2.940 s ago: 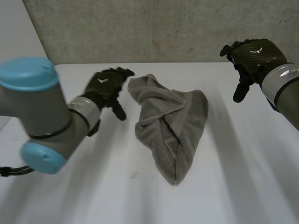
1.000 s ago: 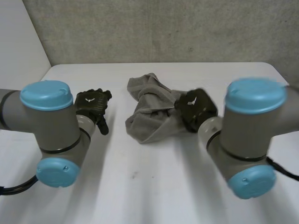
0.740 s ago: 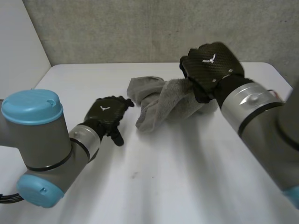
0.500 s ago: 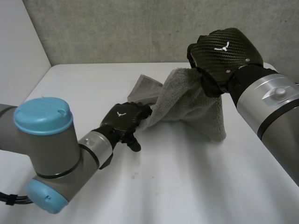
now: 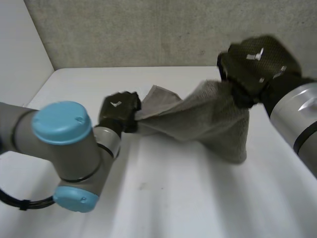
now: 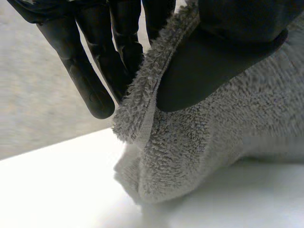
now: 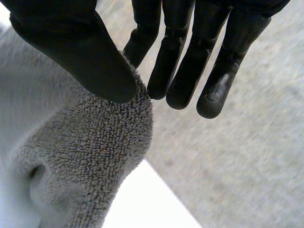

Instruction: Fold the towel.

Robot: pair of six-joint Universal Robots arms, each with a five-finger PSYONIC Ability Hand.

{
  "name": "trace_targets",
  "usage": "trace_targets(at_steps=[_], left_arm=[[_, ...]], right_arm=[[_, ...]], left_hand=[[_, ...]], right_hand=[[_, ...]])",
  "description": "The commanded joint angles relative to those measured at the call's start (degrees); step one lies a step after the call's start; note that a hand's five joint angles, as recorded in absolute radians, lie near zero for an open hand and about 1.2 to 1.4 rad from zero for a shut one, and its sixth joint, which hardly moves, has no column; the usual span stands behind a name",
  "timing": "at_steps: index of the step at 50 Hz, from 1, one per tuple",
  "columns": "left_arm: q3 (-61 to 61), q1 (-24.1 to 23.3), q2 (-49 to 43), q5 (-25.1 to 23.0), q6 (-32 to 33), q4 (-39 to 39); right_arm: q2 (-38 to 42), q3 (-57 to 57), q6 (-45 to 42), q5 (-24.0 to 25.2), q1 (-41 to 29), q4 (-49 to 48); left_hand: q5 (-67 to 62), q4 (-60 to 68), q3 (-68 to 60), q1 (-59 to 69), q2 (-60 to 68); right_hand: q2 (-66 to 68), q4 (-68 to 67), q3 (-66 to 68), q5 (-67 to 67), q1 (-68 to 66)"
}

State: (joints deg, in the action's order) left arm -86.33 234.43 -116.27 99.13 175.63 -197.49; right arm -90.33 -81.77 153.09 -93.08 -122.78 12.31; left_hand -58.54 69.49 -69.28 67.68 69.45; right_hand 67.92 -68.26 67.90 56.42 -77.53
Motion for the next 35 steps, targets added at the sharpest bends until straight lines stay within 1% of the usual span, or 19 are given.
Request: trace_targets(at_steps=[1,2,4,5,6,7,9,10,12,18,21,23,24,26,27,29,30,32,35], left_arm=[[-6.3,0.42,16.22,0.54,6.9,8.41],[-6.31,0.42,16.25,0.54,6.92,8.43],[-7.53,0.33,20.27,0.63,11.38,13.77],[-7.54,0.33,20.29,0.63,11.4,13.79],[-7.8,0.42,21.51,0.54,13.84,16.58],[-7.8,0.42,21.52,0.54,13.86,16.61],[-7.63,0.42,22.05,0.89,18.06,21.24],[-7.63,0.42,22.05,0.89,18.08,21.26],[-7.54,0.77,21.7,1.42,20.71,24.15],[-7.89,1.12,20.11,1.33,21.42,24.96],[-9.03,1.12,17.74,1.33,21.25,25.13],[-11.92,1.03,16.95,1.24,21.07,24.96],[-11.93,1.03,16.95,1.24,21.07,24.96],[-13.69,1.03,16.86,0.98,21.07,24.6],[-15.34,0.95,16.95,0.98,20.98,24.26],[-16.85,0.51,17.21,0.98,20.98,23.81],[-17.72,0.24,17.3,0.98,20.98,23.38],[-18.7,0.07,17.65,0.98,20.9,23.02],[-20.89,-0.63,18.88,0.98,20.55,22.32]], right_arm=[[5.42,-1.72,-0.42,0.27,-0.01,2.63],[5.43,-1.72,-0.42,0.27,-0.01,2.63],[6.57,-2.69,-0.68,0.53,-0.01,3.85],[6.57,-2.69,-0.68,0.53,-0.01,3.86],[7.79,-2.87,-0.68,0.97,-0.01,5.16],[9.28,-2.87,-0.68,1.58,-0.01,6.74],[10.69,-2.87,-0.77,2.46,-0.01,8.32],[10.71,-2.87,-0.77,2.47,-0.01,8.34],[13.59,-2.95,-0.77,4.48,-0.01,9.92],[18.95,-3.13,-0.6,6.94,0.34,9.75],[20.11,-3.39,-0.6,7.83,0.43,9.92],[20.73,-4.97,-1.38,8.62,0.52,10.71],[20.73,-4.98,-1.39,8.62,0.52,10.71],[19.94,-4.89,-1.91,9.49,0.87,10.71],[19.93,-4.89,-1.92,9.5,0.87,10.71],[17.49,-4.1,-1.92,9.67,1.66,10.19],[17.47,-4.1,-1.92,9.67,1.66,10.19],[13.71,-3.14,-1.65,10.72,2.45,10.01],[12.29,-2.87,-1.83,11.43,2.54,9.92]], left_hand=[[-11.46,10.51,-10.72,12.32,10.55],[-11.46,10.51,-10.72,12.32,10.55],[-11.46,10.51,-10.72,12.32,10.55],[-11.46,10.51,-10.72,12.32,10.55],[-11.46,10.51,-10.72,12.32,10.55],[-11.46,10.51,-10.72,12.32,10.55],[-11.46,10.51,-10.72,12.32,10.55],[-11.46,10.51,-10.72,12.32,10.55],[-11.46,10.51,-10.72,12.32,10.55],[-11.46,10.51,-10.72,12.32,10.55],[-11.46,10.51,-10.72,12.32,10.55],[-11.46,10.51,-10.72,12.32,10.55],[-11.46,10.51,-10.72,12.32,10.55],[-11.46,10.51,-10.72,12.32,10.55],[-11.46,10.51,-10.72,12.32,10.55],[-11.46,10.51,-10.72,12.32,10.55],[-11.46,10.51,-10.72,12.32,10.55],[-11.46,10.51,-10.72,12.32,10.55],[-11.46,10.51,-10.72,12.32,10.55]], right_hand=[[12.08,-11.74,12.1,13.58,-2.47],[12.08,-11.74,12.1,13.58,-2.47],[12.08,-11.74,12.1,13.58,-2.47],[12.08,-11.74,12.1,13.58,-2.47],[12.08,-11.74,12.1,13.58,-2.47],[12.08,-11.74,12.1,13.58,-2.47],[12.08,-11.74,12.1,13.58,-2.47],[12.08,-11.74,12.1,13.58,-2.47],[12.08,-11.74,12.1,13.58,-2.47],[12.08,-11.74,12.1,13.58,-2.47],[12.08,-11.74,12.1,13.58,-2.47],[-32.55,32.89,-32.53,-31.05,42.16],[-32.77,33.11,-32.75,-31.27,42.38],[-38.64,38.98,-38.62,-37.14,48.25],[-38.66,39.0,-38.64,-37.16,48.27],[-41.51,41.86,-41.49,-40.01,51.12],[-41.52,41.86,-41.5,-40.02,51.13],[-40.52,40.86,-40.5,-39.02,50.13],[-39.67,40.01,-39.65,-38.17,49.28]])
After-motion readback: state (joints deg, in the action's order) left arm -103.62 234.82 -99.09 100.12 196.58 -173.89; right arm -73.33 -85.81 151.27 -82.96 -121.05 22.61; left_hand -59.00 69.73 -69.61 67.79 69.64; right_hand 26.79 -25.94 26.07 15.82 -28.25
